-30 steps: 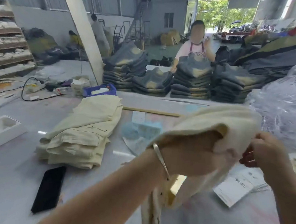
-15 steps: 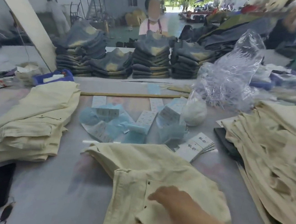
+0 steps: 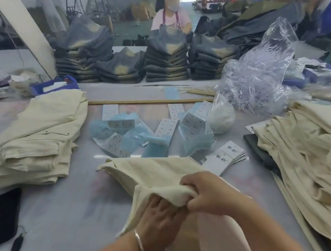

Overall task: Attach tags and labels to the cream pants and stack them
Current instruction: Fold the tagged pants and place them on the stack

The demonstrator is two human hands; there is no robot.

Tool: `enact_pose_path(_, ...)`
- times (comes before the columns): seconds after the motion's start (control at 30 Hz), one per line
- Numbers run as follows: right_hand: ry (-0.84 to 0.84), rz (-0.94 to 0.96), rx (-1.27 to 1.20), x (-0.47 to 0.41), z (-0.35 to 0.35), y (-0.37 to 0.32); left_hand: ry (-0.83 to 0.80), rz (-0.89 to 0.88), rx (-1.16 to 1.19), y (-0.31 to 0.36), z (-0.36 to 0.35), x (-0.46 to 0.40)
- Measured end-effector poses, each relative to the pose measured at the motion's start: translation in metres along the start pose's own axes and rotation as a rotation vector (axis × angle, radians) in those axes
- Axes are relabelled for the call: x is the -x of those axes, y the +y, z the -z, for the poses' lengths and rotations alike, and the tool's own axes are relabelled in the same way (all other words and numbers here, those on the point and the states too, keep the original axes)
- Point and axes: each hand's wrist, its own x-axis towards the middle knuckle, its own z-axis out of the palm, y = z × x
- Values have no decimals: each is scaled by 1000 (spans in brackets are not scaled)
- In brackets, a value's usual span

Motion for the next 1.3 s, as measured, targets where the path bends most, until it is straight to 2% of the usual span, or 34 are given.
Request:
enact_pose_path(0.1,256,-13,-90,-8,20,9,127,295,64,-31,-16,1)
enact_pose_path(0.13,345,-24,-152,-9,23,12,99,394,78,-44,-18,-4)
enact_pose_path(0.17,424,-45,-226,-10,26,14,10,491,98,-56,-18,-10)
enact_pose_path(0.27,599,-80,-327,-12,28,13,-429,724,255,-83,-17,-31)
enact_pose_path(0.3,658,-93,-323,-12,28,11,-480,691,242,-92,-18,-39)
enact_pose_path(0.33,716,-110,-315,-13,29,9,-444,597,201,-99,-17,-50)
enact_pose_path(0.47,894,-139,-120,-11,27,0,58,240,78,-136,-7,-84)
enact_pose_path(0.5,886,-131,-72,-12,22,-3,123,191,30,-146,-8,-85)
enact_pose_path(0.57,757,-131,-47,-15,7,-11,86,153,-10,-166,-15,-74)
enact_pose_path(0.7,182,-230,67,-25,-44,-2,-282,75,53,-181,-36,-7)
enact_pose_path(0.77,-28,-260,-81,-27,-69,5,-516,136,103,-183,-43,32)
enact_pose_path(0.8,-23,-274,-193,-27,-78,9,-674,208,132,-184,-44,47)
enact_pose_path(0.83,82,-289,-257,-27,-85,17,-796,252,159,-187,-47,60)
enact_pose_path(0.87,245,-320,-192,-27,-91,27,-877,326,204,-188,-46,65)
enact_pose_path(0.9,397,-374,-26,-28,-92,37,-869,397,281,-191,-45,65)
enact_pose_path(0.93,464,-489,148,-27,-91,45,-803,499,389,-194,-41,62)
enact_pose_path(1.0,384,-758,268,-21,-86,60,-585,689,403,-209,-44,56)
enact_pose_path(1.03,309,-849,230,-18,-83,65,-550,748,281,-218,-45,52)
enact_pose_path(1.07,246,-891,182,-15,-83,70,-604,838,177,-226,-47,51)
enact_pose_path(1.1,186,-895,177,-13,-84,72,-691,1000,139,-229,-50,53)
enact_pose_path(1.13,137,-888,203,-12,-85,72,-820,1148,148,-229,-52,56)
enact_pose_path(1.17,110,-879,235,-11,-88,70,-842,1268,213,-227,-54,58)
enact_pose_path(1.23,111,-878,243,-13,-93,67,-805,1318,330,-221,-59,61)
enact_pose_path(1.3,145,-898,121,-13,-96,66,-756,1347,491,-212,-60,61)
